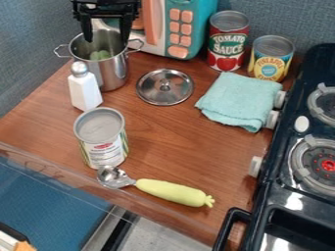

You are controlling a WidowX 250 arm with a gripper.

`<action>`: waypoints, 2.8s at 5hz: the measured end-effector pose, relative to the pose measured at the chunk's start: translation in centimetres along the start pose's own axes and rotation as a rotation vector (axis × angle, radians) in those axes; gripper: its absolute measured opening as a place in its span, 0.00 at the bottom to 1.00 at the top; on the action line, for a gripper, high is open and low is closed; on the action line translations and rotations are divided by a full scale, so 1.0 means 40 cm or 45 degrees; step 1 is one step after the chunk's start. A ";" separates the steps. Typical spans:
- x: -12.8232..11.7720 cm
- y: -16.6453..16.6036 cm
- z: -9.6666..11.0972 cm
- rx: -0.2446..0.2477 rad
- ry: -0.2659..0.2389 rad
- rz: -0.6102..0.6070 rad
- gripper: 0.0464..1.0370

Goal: Take the green pepper on the pot and put it on the table

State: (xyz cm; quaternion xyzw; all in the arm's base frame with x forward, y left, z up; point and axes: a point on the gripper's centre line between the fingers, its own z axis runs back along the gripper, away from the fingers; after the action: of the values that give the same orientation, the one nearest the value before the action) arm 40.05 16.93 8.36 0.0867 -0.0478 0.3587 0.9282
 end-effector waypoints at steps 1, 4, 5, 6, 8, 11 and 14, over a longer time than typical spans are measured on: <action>0.001 0.009 -0.013 0.010 0.012 0.010 0.96; 0.007 0.030 -0.076 0.017 0.088 0.047 0.96; 0.017 0.036 -0.077 -0.085 0.146 0.087 0.96; 0.023 0.037 -0.078 -0.100 0.139 0.078 0.96; 0.024 0.042 -0.092 -0.076 0.138 0.089 0.96; 0.013 0.049 -0.105 -0.056 0.150 0.094 0.46; -0.011 0.028 -0.085 -0.091 0.215 0.089 0.35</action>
State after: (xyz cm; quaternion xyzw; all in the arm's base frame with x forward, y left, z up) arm 39.04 18.13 5.09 0.0214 0.0147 0.3950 0.9183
